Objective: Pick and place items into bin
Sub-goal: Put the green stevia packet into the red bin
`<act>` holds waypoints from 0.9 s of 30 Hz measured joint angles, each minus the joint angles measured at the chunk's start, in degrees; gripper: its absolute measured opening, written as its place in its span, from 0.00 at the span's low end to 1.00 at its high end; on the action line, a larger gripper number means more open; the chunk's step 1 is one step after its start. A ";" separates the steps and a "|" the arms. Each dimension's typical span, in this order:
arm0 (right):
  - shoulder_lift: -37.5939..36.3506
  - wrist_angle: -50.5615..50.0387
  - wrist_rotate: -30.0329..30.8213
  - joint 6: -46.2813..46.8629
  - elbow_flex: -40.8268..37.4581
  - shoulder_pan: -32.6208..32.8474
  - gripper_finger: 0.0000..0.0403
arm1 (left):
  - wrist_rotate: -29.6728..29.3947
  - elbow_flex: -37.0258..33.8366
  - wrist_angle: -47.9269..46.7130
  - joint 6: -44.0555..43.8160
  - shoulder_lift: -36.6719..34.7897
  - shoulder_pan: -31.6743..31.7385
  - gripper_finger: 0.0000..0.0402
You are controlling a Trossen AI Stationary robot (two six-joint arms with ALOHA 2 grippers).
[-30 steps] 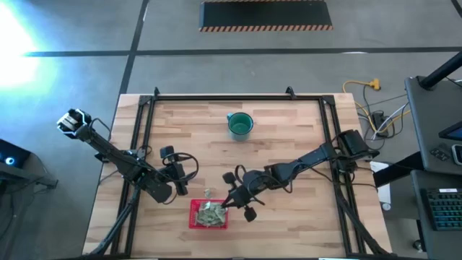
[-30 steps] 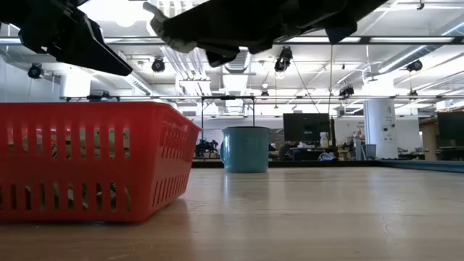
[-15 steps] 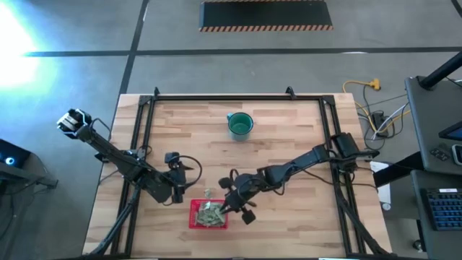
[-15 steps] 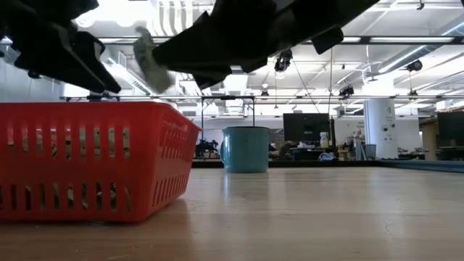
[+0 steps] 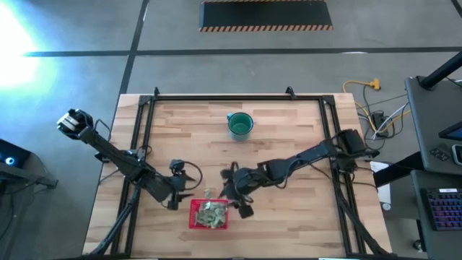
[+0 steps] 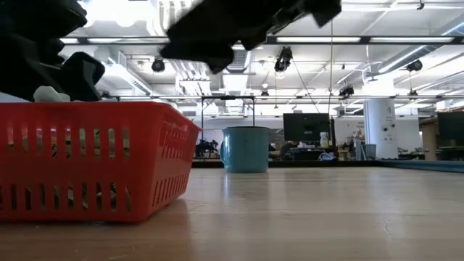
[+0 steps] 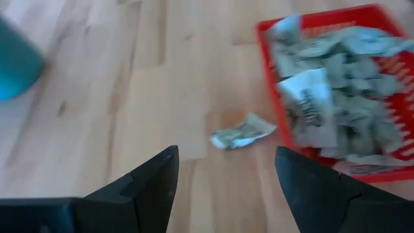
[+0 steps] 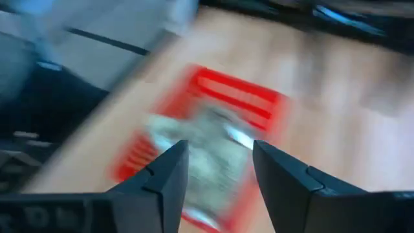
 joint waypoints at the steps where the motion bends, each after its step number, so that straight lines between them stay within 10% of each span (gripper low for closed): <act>1: -0.96 -3.30 3.43 0.48 0.45 -0.13 0.41 | 0.77 -1.05 2.59 1.64 0.00 0.03 0.60; 8: -7.38 -13.15 16.61 3.04 1.26 -0.10 0.37 | 2.64 -7.78 13.44 6.24 0.02 2.62 0.60; 27: -8.34 -16.45 18.00 4.04 1.17 0.01 0.34 | 10.99 -11.78 38.33 15.06 14.60 8.76 0.60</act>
